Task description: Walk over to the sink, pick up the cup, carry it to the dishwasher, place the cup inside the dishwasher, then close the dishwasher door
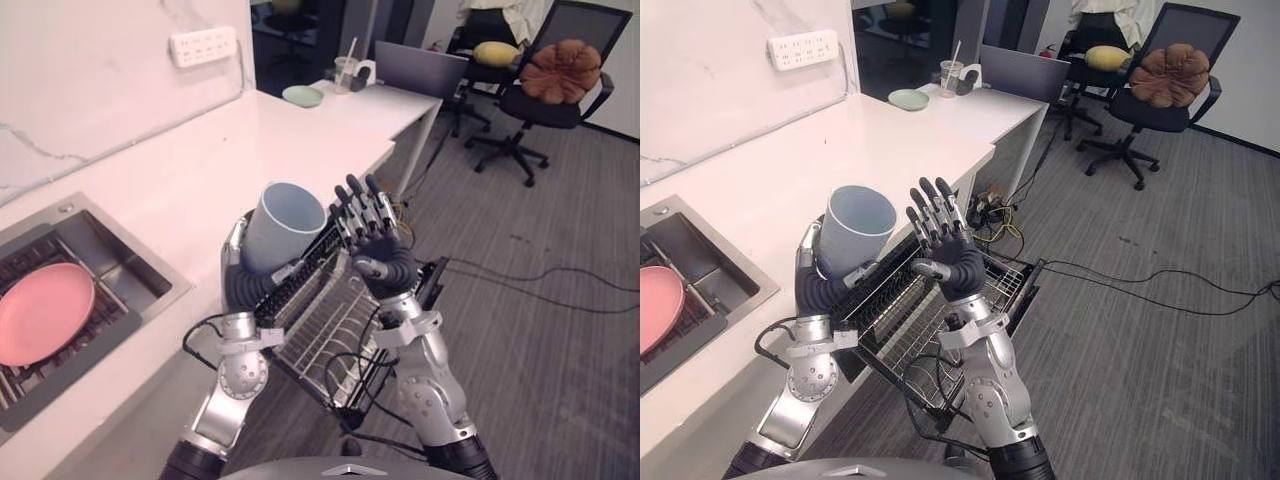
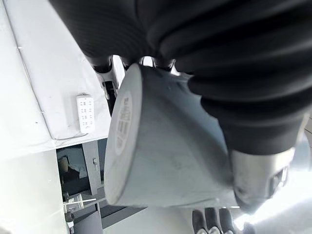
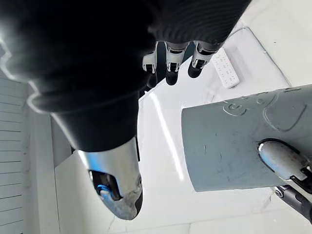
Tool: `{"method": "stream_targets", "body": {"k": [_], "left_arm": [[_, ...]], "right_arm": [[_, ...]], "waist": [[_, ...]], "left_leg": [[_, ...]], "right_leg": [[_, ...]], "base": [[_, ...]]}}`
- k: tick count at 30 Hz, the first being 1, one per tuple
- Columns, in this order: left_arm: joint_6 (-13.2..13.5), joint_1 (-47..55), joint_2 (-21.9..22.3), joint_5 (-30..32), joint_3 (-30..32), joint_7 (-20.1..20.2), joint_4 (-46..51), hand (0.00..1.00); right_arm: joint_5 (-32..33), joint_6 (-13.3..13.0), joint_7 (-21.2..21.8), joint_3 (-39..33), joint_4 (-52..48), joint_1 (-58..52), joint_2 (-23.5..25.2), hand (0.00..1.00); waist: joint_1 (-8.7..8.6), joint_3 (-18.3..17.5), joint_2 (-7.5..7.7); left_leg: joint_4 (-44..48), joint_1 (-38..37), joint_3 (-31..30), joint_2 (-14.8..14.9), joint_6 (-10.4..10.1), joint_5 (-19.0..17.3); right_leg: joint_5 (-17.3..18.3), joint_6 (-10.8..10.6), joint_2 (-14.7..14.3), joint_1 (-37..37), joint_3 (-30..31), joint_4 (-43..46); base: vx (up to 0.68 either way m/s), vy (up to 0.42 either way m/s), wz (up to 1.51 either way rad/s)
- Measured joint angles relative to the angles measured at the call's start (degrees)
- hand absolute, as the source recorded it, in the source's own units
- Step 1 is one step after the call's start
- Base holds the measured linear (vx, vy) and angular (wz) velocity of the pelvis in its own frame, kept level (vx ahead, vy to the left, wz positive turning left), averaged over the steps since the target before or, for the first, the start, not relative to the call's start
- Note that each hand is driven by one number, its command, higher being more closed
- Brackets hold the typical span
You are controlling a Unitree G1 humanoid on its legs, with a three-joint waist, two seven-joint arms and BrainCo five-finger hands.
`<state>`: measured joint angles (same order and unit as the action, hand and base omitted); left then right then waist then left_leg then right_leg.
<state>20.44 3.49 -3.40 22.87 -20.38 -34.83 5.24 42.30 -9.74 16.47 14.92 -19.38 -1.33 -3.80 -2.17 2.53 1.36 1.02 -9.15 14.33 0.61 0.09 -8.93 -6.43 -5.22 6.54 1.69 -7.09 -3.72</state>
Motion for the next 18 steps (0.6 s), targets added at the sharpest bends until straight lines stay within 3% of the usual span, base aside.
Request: {"method": "stream_targets", "body": {"k": [18], "left_arm": [[0.02,-1.93,-0.08,5.08,-3.36,0.03,0.04,1.00]], "right_arm": [[-2.27,5.40,-0.81,2.85,2.63,1.68,-0.20,0.00]], "waist": [[0.26,-1.85,0.81]], "left_leg": [[-1.31,-0.67,-0.14,0.13,-0.27,1.11]], "right_leg": [[-0.07,-0.03,-0.25,0.30,-0.37,-0.25]], "base": [[-0.03,-0.011,0.01]]}}
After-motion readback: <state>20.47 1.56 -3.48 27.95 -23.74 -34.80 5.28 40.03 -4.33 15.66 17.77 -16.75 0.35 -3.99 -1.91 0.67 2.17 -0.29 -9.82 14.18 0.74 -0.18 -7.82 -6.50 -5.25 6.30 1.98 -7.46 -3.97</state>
